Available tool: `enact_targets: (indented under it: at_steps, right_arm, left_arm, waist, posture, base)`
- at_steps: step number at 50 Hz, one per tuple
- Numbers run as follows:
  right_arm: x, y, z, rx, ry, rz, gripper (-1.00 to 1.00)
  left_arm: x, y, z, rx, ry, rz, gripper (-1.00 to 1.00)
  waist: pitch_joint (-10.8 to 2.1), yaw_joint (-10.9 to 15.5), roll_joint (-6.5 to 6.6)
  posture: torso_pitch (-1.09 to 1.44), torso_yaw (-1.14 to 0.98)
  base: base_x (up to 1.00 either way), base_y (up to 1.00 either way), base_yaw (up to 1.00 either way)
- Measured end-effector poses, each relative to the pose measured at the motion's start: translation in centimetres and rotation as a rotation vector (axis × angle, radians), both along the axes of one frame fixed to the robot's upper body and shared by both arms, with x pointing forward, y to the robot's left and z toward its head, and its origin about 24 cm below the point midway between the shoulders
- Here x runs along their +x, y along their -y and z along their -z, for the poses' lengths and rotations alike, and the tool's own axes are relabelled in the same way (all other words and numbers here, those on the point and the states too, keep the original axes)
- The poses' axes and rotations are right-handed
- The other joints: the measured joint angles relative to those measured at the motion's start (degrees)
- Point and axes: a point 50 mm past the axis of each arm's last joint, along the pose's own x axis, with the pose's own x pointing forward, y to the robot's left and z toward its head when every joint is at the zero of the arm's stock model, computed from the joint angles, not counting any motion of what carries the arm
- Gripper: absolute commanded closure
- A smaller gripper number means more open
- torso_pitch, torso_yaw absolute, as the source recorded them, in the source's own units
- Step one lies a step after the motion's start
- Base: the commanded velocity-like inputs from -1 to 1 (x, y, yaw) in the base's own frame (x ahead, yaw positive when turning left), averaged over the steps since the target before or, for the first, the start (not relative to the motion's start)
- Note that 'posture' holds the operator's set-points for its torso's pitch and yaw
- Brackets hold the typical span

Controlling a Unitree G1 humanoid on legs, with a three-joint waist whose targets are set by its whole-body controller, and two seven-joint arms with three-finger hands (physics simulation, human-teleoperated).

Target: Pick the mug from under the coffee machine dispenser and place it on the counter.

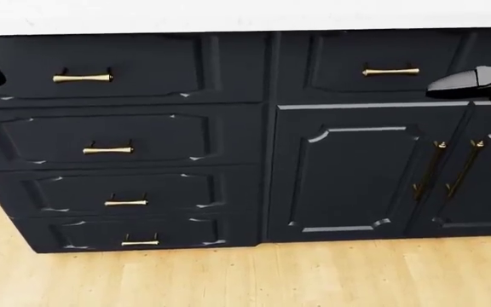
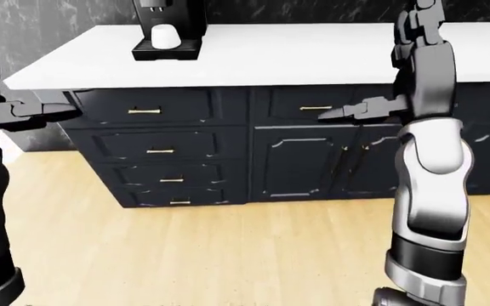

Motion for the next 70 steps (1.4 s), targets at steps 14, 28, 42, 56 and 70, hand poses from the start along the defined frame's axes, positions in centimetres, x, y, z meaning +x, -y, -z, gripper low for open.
enact_targets:
  at_steps: [14,28,42,56,70]
  right_arm:
    - [-0.6,0.3,-0.4,-0.005,0.013,0.004,-1.00]
    - [-0.6,-0.5,-1.0,-0.027,0.031,-0.031,-1.00]
    - [-0.7,0.0,-1.1,-0.013,0.023,-0.010,-1.00]
    - [-0.9,-0.3,-1.7,-0.017,0.040,-0.032,-1.00]
    - [-0.7,-0.4,-1.2,-0.004,0.020,-0.035,-1.00]
  left_arm:
    - [-0.4,0.3,-0.7,0.014,0.025,0.019,-1.00]
    - [-0.7,-0.5,-1.4,0.004,0.047,-0.025,-1.00]
    - [-0.7,0.0,-1.6,0.005,0.051,0.003,-1.00]
    - [-0.8,-0.5,-1.5,-0.004,0.044,-0.019,-1.00]
    - [-0.9,-0.5,-1.4,0.004,0.041,-0.014,-1.00]
  waist:
    - [0.78,-0.6,2.41]
    - [-0.09,1.3,-2.08]
    - [-0.01,-0.8,2.82]
    - [-0.17,0.3,-2.51]
    - [-0.53,-0.6,4.22]
  posture:
    - [0.00,0.00]
    - [0.00,0.00]
    - [0.00,0.00]
    - [0.00,0.00]
    - [0.00,0.00]
  base:
    - [0.21,0.00,0.00]
    - [0.28,0.00,0.00]
    - [0.21,0.09,0.00]
    - [0.14,0.22,0.00]
    - [0.13,0.23,0.00]
